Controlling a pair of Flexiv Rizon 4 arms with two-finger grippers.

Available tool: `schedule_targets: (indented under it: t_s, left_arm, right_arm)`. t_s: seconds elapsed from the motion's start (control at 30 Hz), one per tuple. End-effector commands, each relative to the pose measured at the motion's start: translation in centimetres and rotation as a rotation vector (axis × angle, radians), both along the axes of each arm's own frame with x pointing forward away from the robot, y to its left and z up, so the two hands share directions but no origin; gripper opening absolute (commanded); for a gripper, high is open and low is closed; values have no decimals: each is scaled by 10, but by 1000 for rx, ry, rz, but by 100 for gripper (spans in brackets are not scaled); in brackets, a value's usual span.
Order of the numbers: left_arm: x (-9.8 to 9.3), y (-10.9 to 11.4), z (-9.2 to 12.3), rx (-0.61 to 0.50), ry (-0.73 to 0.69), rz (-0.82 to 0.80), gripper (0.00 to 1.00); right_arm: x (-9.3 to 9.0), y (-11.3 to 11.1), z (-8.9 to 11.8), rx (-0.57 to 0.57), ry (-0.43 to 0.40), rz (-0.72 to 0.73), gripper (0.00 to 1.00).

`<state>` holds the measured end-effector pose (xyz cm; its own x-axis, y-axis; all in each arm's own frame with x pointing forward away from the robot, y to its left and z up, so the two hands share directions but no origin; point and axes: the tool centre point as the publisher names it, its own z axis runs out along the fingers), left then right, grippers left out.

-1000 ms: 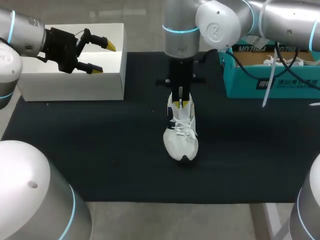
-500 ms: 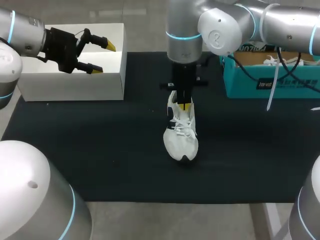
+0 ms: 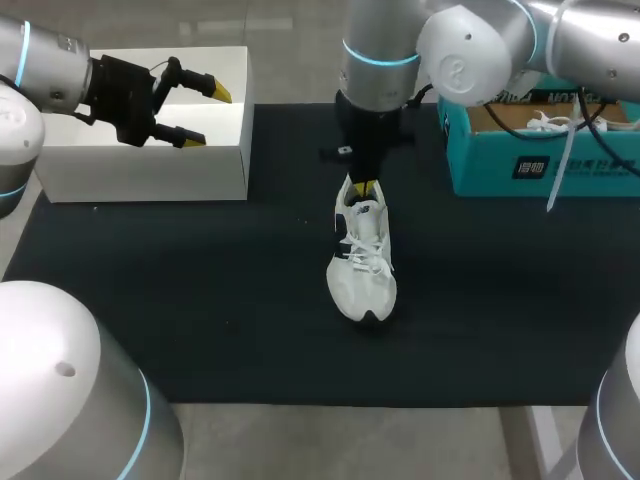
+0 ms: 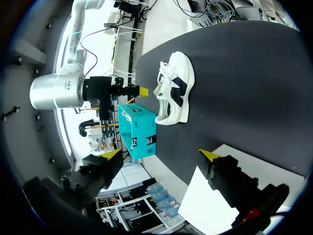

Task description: Take the shoe out of the shoebox, open the shoe tongue, remove and reinsert the insole, then place the shoe into the shoebox

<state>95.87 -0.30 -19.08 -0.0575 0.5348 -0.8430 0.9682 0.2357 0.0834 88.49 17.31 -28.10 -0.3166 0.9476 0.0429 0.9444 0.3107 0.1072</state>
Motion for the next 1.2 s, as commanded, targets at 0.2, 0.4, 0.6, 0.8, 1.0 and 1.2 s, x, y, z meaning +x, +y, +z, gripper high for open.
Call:
schedule_targets:
  t_s: [0.2,0.4,0.6,0.8,1.0,1.2]
  left_arm:
    - [0,0,0,2,0,0,100]
    - [0,0,0,2,0,0,100]
    - [0,0,0,2,0,0,100]
    - [0,0,0,2,0,0,100]
    - [0,0,0,2,0,0,100]
    - [0,0,0,2,0,0,100]
  right_arm:
    - [-2,-6,0,137,-89,214,0]
    - [-2,-6,0,137,-89,214,0]
    - [10,-9,16,-136,-47,409,0]
    - [37,-13,23,-163,-130,859,0]
    - [42,-13,23,-109,-97,971,0]
    - [42,-13,23,-109,-97,971,0]
